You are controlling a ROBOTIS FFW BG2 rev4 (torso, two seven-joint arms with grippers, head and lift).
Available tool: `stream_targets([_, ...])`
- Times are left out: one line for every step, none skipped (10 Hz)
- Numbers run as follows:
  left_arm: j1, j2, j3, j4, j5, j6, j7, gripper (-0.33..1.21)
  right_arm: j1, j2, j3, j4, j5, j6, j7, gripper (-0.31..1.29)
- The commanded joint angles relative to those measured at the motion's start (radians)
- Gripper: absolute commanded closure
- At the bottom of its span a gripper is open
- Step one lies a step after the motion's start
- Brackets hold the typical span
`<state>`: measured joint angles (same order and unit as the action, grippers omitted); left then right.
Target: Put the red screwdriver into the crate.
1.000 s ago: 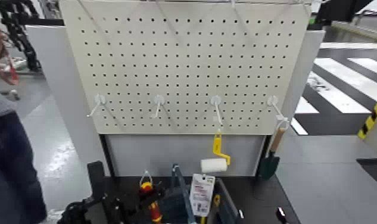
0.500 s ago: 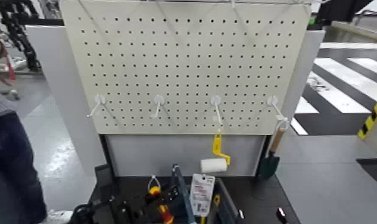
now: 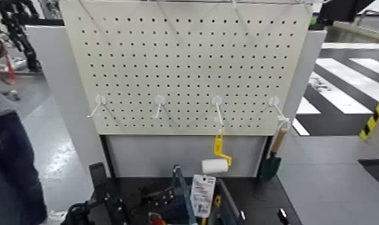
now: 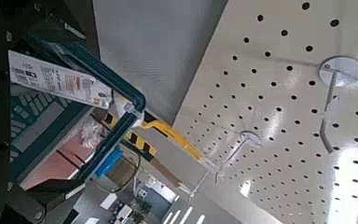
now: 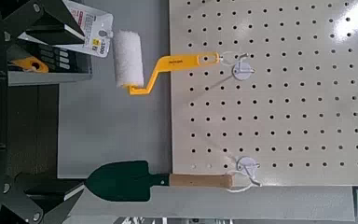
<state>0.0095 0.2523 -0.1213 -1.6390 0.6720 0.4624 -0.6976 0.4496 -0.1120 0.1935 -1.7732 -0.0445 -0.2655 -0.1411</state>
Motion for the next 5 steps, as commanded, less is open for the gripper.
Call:
stream_targets([0.006, 0.001, 0.017, -0.050, -0.097, -0.057, 0.023, 0.13, 0.000, 0.000, 0.000, 0.000, 0.000, -0.001, 0.000, 0.19])
stream_targets([0.023, 0.001, 0.022, -0.077, -0.137, -0.094, 0.067, 0.13, 0.000, 0.000, -0.002, 0.000, -0.002, 0.000, 0.000, 0.19])
stream_targets([0.041, -0.001, 0.028, -0.104, -0.184, -0.119, 0.110, 0.13, 0.000, 0.000, -0.002, 0.000, -0.003, 0.000, 0.000, 0.19])
stream_targets([0.056, -0.002, 0.031, -0.114, -0.215, -0.154, 0.144, 0.13, 0.000, 0.000, -0.003, 0.000, -0.003, 0.002, 0.000, 0.19])
stream_targets([0.079, -0.010, 0.037, -0.122, -0.261, -0.215, 0.193, 0.13, 0.000, 0.000, -0.003, 0.000, -0.003, 0.002, 0.000, 0.19])
